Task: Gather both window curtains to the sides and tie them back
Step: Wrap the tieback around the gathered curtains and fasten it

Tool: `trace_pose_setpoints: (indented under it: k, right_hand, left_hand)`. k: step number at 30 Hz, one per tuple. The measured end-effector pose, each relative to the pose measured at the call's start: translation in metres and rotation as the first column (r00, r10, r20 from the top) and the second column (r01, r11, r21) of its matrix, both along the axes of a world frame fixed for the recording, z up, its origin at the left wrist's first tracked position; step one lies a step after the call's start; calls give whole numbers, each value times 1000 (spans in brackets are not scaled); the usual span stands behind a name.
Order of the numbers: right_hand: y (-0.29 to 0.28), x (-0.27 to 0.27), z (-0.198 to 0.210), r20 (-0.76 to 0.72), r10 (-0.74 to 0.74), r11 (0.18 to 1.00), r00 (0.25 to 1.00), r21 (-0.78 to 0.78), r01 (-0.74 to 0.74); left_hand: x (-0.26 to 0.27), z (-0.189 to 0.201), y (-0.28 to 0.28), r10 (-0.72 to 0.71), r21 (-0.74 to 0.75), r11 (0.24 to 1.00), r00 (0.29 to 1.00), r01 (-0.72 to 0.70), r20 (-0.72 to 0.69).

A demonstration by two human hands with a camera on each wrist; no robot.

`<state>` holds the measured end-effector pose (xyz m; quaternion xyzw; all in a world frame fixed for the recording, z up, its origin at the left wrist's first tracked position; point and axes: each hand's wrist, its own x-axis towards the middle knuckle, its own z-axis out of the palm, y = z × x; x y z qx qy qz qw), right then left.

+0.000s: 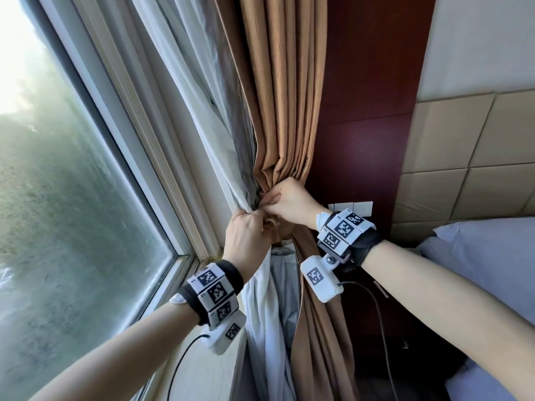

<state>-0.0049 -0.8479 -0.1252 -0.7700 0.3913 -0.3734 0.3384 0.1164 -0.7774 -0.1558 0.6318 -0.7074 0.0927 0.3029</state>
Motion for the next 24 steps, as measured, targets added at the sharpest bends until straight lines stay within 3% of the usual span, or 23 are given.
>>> trace_pose_setpoints:
  k: [4, 8, 13, 19, 24]
  right_hand:
    - [-2, -9, 3, 19, 5, 999, 1000, 45, -6]
    - [-1, -12, 3, 17, 36, 996, 999, 77, -37]
    - [2, -10, 4, 8, 104, 992, 995, 70, -104]
    - [2, -10, 4, -119, 126, 992, 985, 11, -126]
    - [9, -15, 11, -290, 163, 985, 943, -8, -172]
  left_hand:
    - [-8, 2, -6, -22, 61, 998, 1000, 21, 14]
    - [-6, -2, -6, -70, 26, 997, 987, 67, 146]
    - [-2, -3, -8, -62, -34, 997, 997, 63, 34]
    - [-2, 5, -11, 50, 112, 992, 998, -53, 33]
    - [-4, 26, -12, 40, 263, 961, 985, -84, 166]
